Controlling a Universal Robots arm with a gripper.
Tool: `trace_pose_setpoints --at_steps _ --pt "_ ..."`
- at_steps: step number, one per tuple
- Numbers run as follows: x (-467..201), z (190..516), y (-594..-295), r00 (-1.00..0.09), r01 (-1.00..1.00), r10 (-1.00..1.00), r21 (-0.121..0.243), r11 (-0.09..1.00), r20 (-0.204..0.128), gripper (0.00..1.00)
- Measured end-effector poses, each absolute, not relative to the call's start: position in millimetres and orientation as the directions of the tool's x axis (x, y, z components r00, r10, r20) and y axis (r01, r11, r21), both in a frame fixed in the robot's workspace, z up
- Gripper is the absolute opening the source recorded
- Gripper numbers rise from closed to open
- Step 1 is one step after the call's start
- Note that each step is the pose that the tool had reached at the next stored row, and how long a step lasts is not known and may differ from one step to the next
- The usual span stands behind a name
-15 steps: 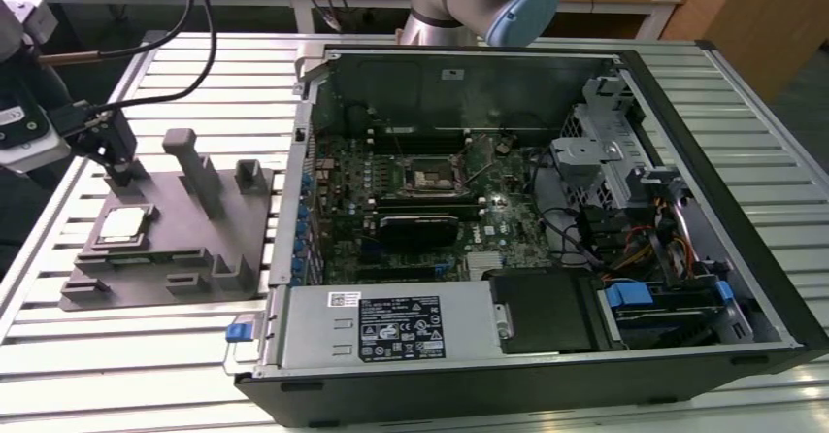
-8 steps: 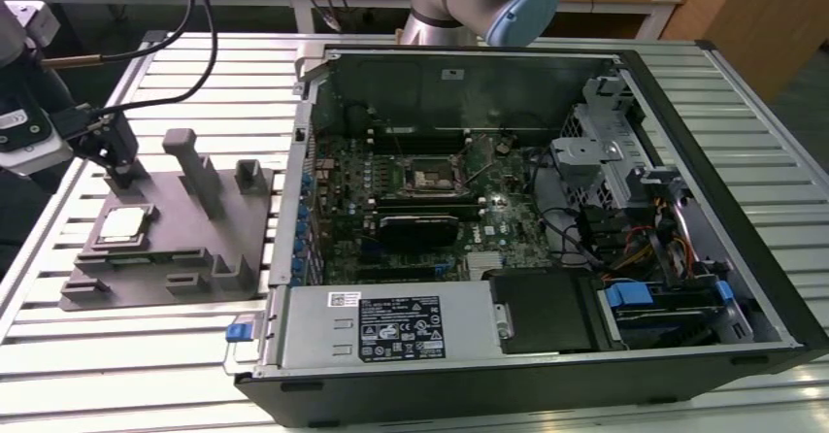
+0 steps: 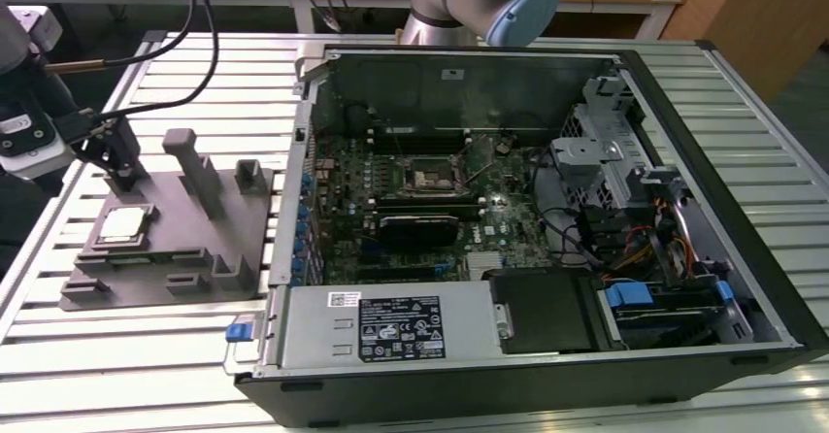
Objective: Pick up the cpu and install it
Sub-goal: 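Pick up the cpu and move it towards the insertion slot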
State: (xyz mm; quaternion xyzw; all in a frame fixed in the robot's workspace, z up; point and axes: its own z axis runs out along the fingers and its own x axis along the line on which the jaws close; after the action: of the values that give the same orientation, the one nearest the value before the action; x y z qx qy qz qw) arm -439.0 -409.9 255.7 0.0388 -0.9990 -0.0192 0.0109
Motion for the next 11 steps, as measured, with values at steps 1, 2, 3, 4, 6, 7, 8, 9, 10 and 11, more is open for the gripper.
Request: trace_pose_setpoints --at_steps 1,2,3,4,6,7,8,9,10,11 --pt "-439.0 255.0 -410.1 -0.997 -0.077 -0.078 0.039 0.996 0.020 0.78" --pt "-439.0 254.3 -410.2 -0.997 -0.077 -0.078 0.039 0.996 0.020 0.78" --pt "-439.0 253.6 -410.2 -0.997 -0.077 -0.078 0.039 0.996 0.020 0.78" --pt "-439.0 252.8 -410.3 -0.997 -0.077 -0.078 0.039 0.996 0.020 0.78" --pt "-439.0 251.3 -410.3 -0.997 -0.077 -0.078 0.039 0.996 0.020 0.78" --pt "-439.0 250.6 -410.3 -0.997 -0.077 -0.078 0.039 0.996 0.020 0.78" --pt "-439.0 250.1 -410.3 -0.997 -0.077 -0.078 0.039 0.996 0.020 0.78" --pt "-439.0 249.6 -410.3 -0.997 -0.077 -0.078 0.039 0.996 0.020 0.78" --pt "-439.0 249.1 -410.3 -0.997 -0.077 -0.078 0.039 0.996 0.020 0.78" --pt "-439.0 248.5 -410.3 -0.997 -0.077 -0.078 0.039 0.996 0.020 0.78"
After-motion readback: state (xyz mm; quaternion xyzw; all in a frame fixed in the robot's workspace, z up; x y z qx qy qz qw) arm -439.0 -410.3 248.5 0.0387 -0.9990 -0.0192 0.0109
